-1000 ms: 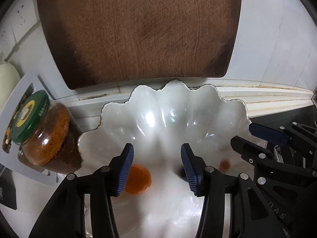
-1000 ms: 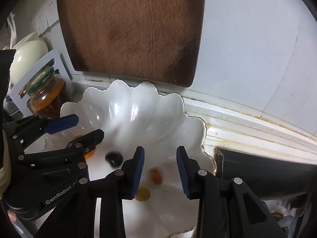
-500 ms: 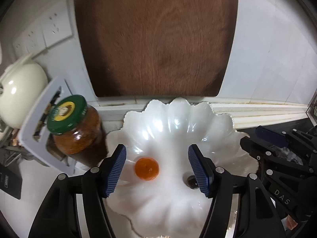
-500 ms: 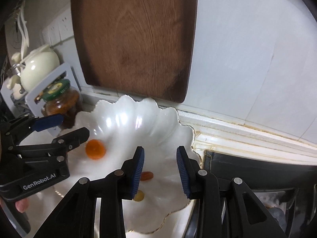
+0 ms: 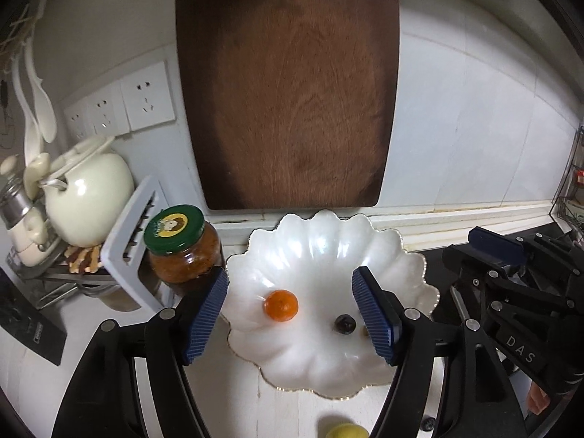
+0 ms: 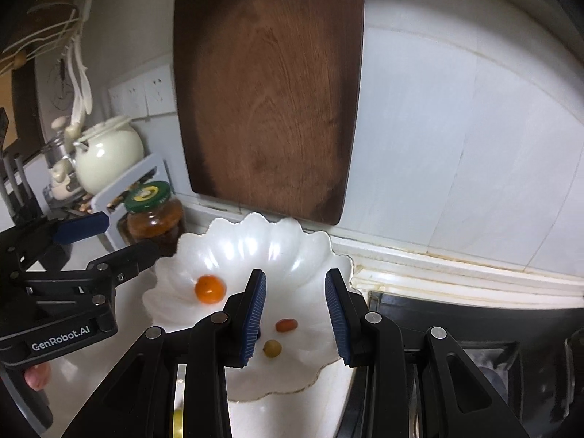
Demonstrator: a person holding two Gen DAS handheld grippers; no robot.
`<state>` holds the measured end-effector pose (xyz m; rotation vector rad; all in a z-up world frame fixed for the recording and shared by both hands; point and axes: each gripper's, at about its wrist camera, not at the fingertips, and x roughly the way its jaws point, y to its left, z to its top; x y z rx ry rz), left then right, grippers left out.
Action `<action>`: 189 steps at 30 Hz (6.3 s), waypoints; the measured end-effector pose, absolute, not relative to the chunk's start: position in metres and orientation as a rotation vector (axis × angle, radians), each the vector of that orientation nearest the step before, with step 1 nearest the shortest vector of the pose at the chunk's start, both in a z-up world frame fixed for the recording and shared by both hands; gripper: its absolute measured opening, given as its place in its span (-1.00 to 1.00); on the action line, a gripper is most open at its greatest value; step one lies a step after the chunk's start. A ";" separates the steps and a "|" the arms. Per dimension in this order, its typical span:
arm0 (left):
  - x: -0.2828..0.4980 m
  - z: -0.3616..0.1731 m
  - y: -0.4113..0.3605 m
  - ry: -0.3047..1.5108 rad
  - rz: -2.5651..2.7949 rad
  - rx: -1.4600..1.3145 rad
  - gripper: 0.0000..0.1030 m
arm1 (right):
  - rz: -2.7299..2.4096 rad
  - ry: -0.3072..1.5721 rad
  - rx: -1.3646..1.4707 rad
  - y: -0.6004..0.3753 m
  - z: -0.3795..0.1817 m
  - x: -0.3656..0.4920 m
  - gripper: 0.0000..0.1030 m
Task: Organize fruits
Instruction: 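Withdraw both tools from the bowl toward the remaining fruits, then move the left tool to the green fruit while the right tool approaches a dark cherry, then close the left tool on the green fruit while the right tool grasps the dark cherry, then lift the green fruit with the left tool while the right tool carries the cherry to the bowl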
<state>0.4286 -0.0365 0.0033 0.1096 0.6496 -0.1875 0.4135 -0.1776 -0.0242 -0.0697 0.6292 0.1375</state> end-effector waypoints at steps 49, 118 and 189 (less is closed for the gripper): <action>0.259 -0.005 -0.001 0.545 -0.217 0.174 0.67 | 0.089 0.622 -0.064 -0.166 -0.037 0.245 0.01; 0.336 -0.165 -0.054 0.889 -0.398 0.176 0.18 | 0.155 1.024 0.060 -0.190 -0.187 0.309 -0.44; 0.309 -0.114 -0.039 0.750 -0.315 0.082 -0.14 | 0.199 0.844 0.079 -0.190 -0.132 0.290 -0.56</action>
